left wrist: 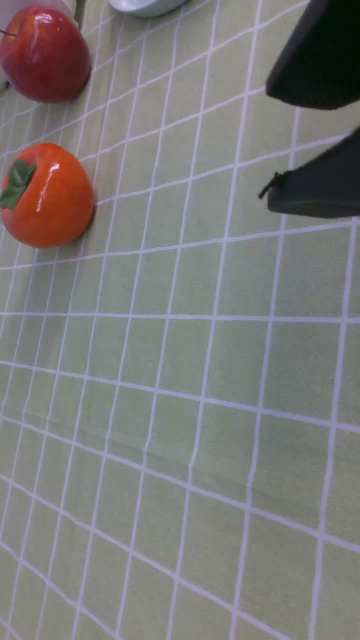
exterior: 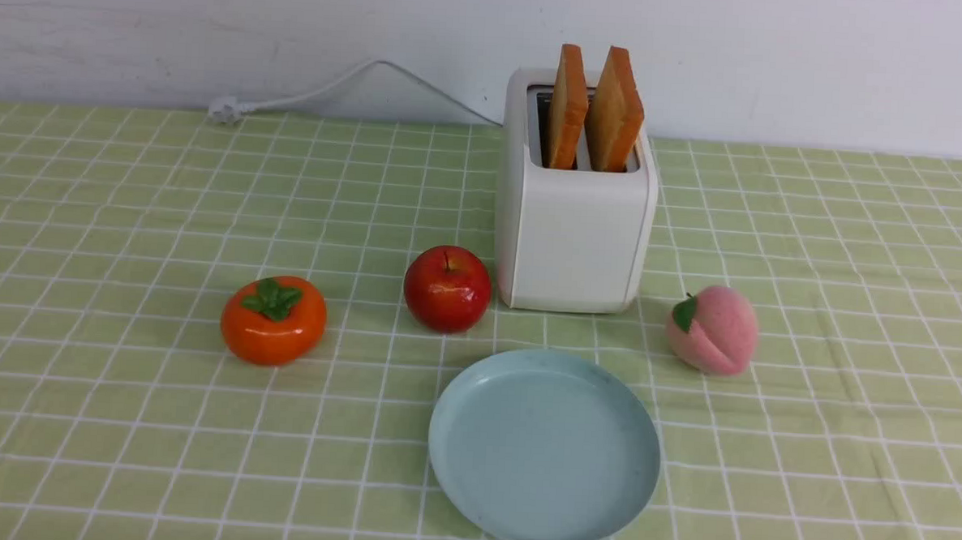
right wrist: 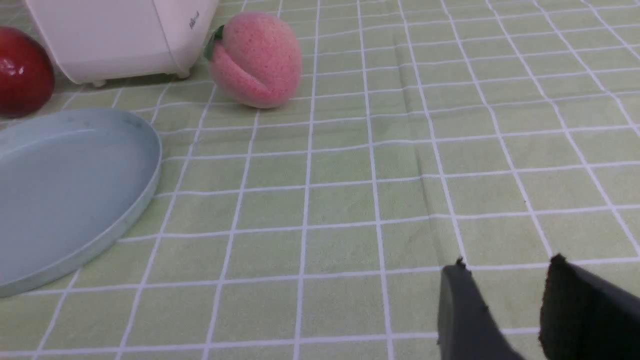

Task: Take toasted bread from bread machine on green coffee tablecloth place on plate.
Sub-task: 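Reach for a toast slice standing in the toaster with the left gripper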

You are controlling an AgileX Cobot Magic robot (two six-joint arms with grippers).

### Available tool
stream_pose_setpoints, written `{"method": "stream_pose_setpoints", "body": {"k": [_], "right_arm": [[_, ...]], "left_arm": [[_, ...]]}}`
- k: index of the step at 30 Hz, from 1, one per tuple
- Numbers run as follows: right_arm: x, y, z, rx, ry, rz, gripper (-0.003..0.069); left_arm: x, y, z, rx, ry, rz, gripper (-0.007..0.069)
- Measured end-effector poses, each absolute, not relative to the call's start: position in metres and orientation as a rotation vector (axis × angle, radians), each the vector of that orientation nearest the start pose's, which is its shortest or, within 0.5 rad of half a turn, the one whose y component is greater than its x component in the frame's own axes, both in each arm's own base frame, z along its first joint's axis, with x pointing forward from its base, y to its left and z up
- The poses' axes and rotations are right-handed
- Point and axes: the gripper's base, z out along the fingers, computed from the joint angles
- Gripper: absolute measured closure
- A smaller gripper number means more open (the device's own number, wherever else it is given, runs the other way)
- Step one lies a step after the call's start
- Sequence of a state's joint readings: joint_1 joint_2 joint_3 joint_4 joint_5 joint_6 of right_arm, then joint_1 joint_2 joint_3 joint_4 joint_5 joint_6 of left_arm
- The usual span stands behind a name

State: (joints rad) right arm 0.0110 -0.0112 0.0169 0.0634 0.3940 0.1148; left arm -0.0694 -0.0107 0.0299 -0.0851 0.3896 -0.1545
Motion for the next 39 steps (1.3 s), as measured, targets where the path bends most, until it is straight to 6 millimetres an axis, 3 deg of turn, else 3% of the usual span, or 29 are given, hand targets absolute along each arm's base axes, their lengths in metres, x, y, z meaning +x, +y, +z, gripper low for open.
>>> {"method": "stream_pose_setpoints", "body": {"k": [32,39], "right_arm": [[0.052,0.003,0.173,0.136,1.880,0.149,0.0420],[0.052,0.003,0.173,0.136,1.880,0.149,0.0420]], "left_arm": [[0.052,-0.007,0.170,-0.133,1.884,-0.237,0.0387],[0.055,-0.009,0.186,-0.318,1.690,-0.465,0.0387]]}}
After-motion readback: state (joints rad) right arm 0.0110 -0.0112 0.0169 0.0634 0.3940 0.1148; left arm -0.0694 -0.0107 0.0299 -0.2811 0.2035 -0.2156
